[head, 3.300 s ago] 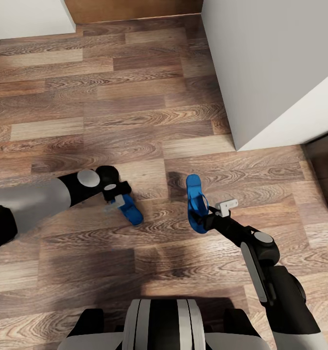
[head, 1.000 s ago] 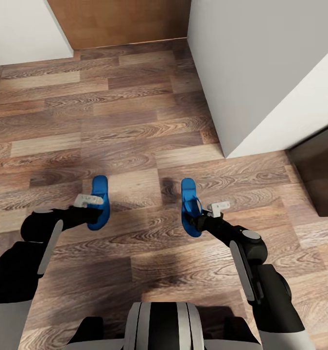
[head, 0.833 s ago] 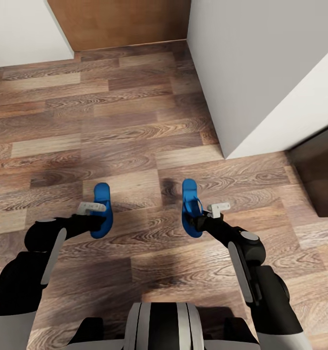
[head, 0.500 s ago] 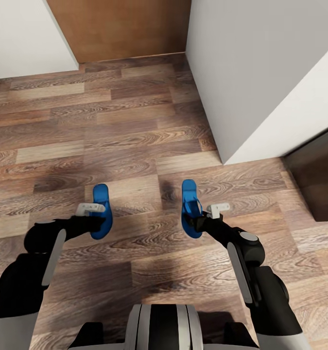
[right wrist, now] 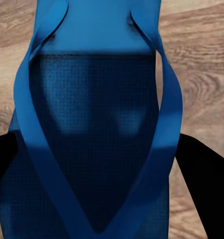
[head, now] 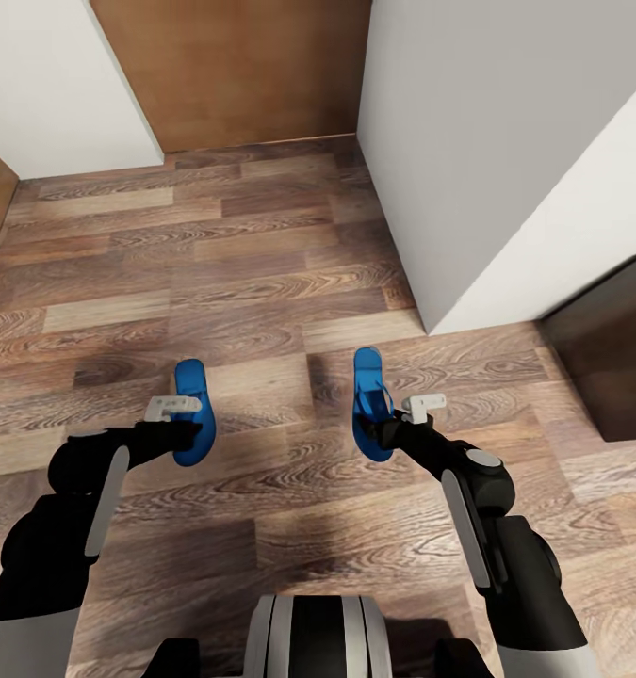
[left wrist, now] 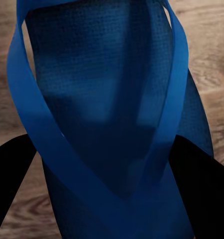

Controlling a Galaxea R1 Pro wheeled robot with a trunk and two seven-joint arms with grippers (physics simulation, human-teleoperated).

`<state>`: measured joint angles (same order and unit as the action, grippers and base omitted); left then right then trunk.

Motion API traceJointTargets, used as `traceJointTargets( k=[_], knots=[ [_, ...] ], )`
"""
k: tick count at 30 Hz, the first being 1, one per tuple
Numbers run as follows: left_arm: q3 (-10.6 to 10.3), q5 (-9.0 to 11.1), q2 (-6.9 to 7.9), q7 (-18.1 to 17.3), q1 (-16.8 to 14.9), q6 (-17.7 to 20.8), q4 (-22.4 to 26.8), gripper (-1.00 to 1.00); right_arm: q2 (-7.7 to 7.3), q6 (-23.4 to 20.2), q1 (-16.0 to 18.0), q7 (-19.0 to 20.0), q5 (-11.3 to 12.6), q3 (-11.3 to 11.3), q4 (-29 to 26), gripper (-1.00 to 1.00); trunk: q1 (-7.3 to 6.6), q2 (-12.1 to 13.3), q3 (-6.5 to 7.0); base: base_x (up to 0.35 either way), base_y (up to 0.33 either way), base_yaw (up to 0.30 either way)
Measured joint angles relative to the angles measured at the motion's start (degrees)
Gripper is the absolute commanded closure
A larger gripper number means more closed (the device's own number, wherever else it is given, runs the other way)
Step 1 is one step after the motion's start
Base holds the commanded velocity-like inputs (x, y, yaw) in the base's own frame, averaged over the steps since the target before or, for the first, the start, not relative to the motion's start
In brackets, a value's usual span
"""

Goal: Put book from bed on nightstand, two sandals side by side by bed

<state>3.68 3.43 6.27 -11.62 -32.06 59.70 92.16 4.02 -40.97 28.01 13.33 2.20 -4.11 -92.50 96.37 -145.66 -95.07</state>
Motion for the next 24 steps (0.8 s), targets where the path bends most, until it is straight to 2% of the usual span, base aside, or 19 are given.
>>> traceJointTargets(
  k=[7,8,11,12,13,17,24],
  knots=[
    [0.00,0.00,0.00,0.00,0.00,0.00,0.00,1.00,0.00,0.00,0.00,0.00,0.00,0.00,0.00,1.00,-0.18,0.09,1.55,0.000,0.000,0.000],
    [0.16,-0.04,-0.40,0.63,0.14,0.00,-0.02,1.00,-0.02,0.00,0.00,0.03,0.04,0.04,0.00,1.00,-0.21,0.11,1.77,0.000,0.000,0.000],
    [1.00,0.17,-3.53,4.95,1.22,0.01,-0.42,1.00,0.06,0.18,-0.12,1.57,0.16,0.18,0.13,1.00,-0.28,0.15,2.44,0.000,0.000,0.000],
    [1.02,0.15,-3.57,5.02,1.24,0.01,-0.42,1.00,0.06,0.19,-0.12,1.59,0.11,0.18,0.13,1.00,-0.31,0.16,2.66,0.000,0.000,0.000],
    [1.25,0.20,-4.37,6.07,1.79,0.02,-0.48,1.00,0.07,0.21,-0.27,1.65,0.05,0.22,0.21,1.00,-0.33,0.17,2.88,0.000,0.000,0.000],
    [1.54,0.22,-5.35,7.40,2.69,0.02,-0.52,1.00,0.03,-0.12,-0.64,0.89,-0.27,0.33,1.38,1.00,-0.43,0.23,3.76,0.000,0.000,0.000],
    [1.57,0.53,-5.87,7.86,3.09,0.02,-0.54,1.00,-0.19,-0.52,-1.37,0.14,-0.15,0.50,5.58,1.00,-0.62,0.32,5.32,0.000,0.000,0.000]
  ],
)
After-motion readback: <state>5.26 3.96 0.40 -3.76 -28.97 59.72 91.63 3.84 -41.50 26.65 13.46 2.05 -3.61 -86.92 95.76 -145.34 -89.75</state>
